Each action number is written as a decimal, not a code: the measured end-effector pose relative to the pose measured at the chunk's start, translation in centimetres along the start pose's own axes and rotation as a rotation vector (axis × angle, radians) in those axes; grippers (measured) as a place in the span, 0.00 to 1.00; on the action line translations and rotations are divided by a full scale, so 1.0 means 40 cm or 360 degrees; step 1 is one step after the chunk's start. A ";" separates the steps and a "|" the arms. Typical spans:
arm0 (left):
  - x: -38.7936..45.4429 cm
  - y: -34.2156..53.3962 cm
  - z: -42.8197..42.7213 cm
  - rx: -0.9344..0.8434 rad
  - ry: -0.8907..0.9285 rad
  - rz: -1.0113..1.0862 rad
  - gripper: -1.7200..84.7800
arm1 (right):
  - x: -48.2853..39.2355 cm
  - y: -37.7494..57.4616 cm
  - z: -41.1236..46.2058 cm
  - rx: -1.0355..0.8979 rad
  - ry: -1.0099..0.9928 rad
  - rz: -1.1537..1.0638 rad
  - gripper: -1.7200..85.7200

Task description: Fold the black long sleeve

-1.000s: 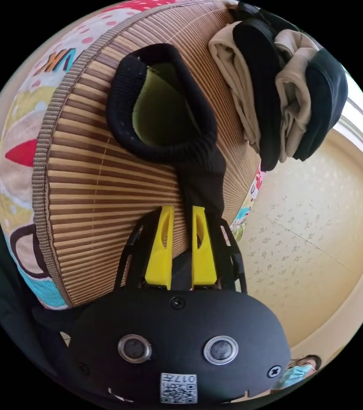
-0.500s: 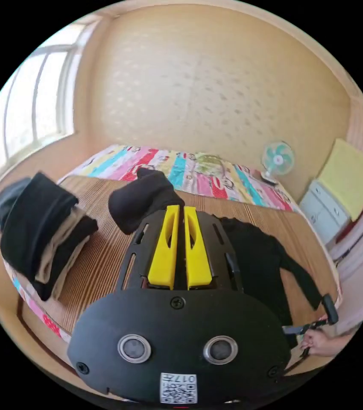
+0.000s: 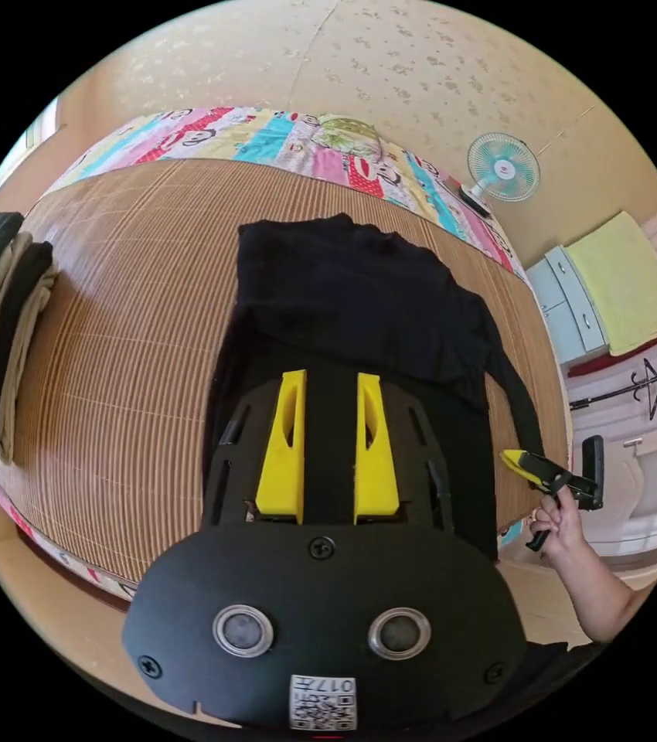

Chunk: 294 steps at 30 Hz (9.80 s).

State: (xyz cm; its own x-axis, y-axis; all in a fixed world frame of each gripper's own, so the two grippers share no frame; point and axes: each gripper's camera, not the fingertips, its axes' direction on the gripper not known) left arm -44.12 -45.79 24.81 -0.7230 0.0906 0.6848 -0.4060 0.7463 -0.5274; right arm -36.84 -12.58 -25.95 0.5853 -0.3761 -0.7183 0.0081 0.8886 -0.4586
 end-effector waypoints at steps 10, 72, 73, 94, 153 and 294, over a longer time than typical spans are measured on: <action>-0.223 -0.254 0.100 -0.0080 -0.0027 -0.0303 0.15 | -0.098 -0.186 0.101 0.0184 0.0431 -0.0221 0.12; -0.210 -0.231 0.248 -0.0025 0.0417 0.0017 0.08 | 0.305 0.201 -0.275 0.0603 -0.0498 0.0742 0.15; -0.158 -0.214 0.275 -0.0056 0.0453 0.0069 0.08 | 0.331 0.213 -0.296 0.0695 -0.0509 0.0831 0.16; 0.080 0.024 0.486 -0.0349 0.0565 0.0272 0.08 | 0.162 0.075 -0.434 0.0433 0.0909 0.0200 0.16; -0.271 -0.237 0.077 0.0189 0.0549 0.0100 0.04 | -0.196 -0.486 0.041 0.0420 0.0280 -0.0258 0.07; -0.170 -0.077 0.688 -0.0967 0.1180 -0.0243 0.18 | 0.113 -0.186 0.016 -0.0619 -0.0784 -0.0272 0.18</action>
State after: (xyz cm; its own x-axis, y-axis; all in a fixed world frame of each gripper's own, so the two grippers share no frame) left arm -53.33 -66.85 7.93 -0.0660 0.2017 0.9772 0.0419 0.9791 -0.1992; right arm -33.73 -20.73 -25.44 0.9058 -0.2571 -0.3369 -0.1060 0.6323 -0.7674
